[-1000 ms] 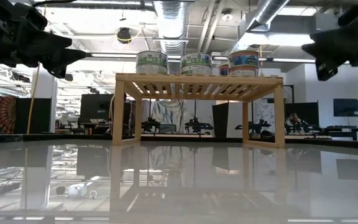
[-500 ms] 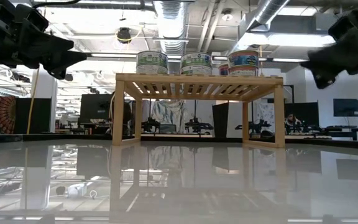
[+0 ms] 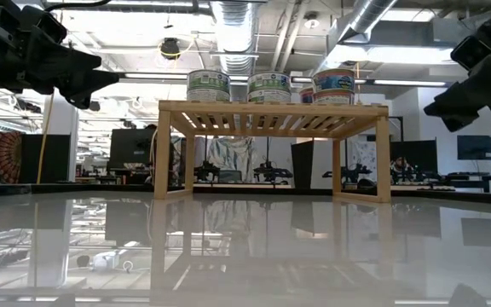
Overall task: Stack canned seafood by type on shelf
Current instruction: Return to Home Position
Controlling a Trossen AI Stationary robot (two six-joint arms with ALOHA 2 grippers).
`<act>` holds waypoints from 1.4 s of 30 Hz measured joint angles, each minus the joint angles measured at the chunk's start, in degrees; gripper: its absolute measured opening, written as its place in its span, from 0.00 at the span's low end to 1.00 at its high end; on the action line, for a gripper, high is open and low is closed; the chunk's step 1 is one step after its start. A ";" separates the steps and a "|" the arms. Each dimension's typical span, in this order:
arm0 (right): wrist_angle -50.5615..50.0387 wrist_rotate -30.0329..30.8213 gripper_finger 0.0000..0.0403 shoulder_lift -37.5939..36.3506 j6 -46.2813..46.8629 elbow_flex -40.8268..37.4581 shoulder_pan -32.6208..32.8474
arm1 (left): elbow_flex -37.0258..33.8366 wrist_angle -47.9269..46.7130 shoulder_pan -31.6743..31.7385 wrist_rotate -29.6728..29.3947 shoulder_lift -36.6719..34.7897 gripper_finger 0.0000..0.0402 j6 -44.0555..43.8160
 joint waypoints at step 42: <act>-1.06 0.06 0.31 0.02 -2.53 0.09 0.02 | 0.00 -0.02 0.00 -0.04 0.00 0.50 0.02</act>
